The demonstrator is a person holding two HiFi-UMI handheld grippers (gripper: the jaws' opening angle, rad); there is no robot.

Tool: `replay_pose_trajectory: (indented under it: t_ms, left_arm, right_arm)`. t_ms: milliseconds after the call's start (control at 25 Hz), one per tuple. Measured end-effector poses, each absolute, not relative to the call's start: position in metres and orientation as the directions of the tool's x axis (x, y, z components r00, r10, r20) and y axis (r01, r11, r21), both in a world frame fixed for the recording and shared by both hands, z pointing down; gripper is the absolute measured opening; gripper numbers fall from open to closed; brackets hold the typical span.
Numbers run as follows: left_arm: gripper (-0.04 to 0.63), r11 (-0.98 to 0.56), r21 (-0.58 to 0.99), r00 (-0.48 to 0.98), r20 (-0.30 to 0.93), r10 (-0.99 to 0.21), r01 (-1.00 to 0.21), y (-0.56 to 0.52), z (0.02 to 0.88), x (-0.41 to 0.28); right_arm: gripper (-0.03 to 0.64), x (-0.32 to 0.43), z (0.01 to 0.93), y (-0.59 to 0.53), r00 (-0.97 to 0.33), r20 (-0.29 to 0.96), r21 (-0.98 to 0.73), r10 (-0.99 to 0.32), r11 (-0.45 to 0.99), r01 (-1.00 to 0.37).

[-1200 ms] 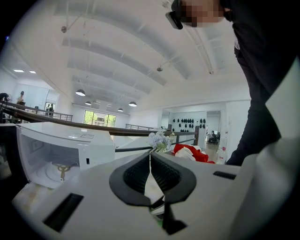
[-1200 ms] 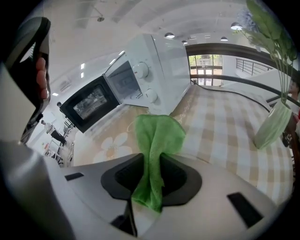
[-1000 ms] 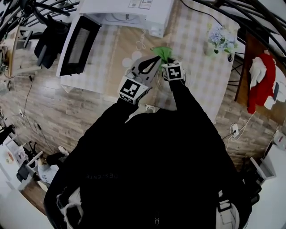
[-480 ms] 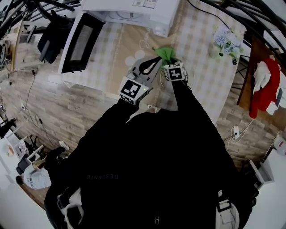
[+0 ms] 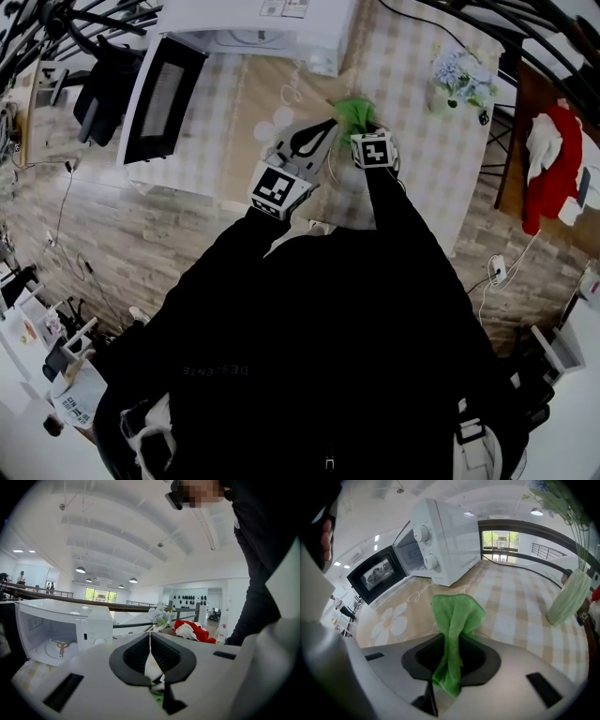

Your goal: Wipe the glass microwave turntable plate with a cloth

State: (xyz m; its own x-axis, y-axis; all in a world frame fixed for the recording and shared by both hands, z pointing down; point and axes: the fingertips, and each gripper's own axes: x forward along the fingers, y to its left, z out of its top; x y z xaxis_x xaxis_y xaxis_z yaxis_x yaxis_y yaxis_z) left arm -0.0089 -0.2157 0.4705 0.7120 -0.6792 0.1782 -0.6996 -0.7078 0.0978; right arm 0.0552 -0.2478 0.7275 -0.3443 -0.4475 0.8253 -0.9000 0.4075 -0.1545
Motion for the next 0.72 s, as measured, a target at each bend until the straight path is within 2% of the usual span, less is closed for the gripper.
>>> replay_pose_trajectory:
  t_ms: [400, 720]
  left_arm:
    - [0.021, -0.746, 0.1, 0.75, 0.173, -0.638, -0.658, -0.208, 0.469, 0.016]
    - [0.021, -0.767, 0.093, 0.769, 0.169, -0.616, -0.635, -0.2, 0.468, 0.026]
  right_arm:
    - [0.107, 0.124, 0.73, -0.24, -0.256, 0.832, -0.13, -0.491, 0.275, -0.952]
    - [0.106, 0.162, 0.731, -0.226, -0.193, 0.843, -0.088, -0.503, 0.224, -0.971]
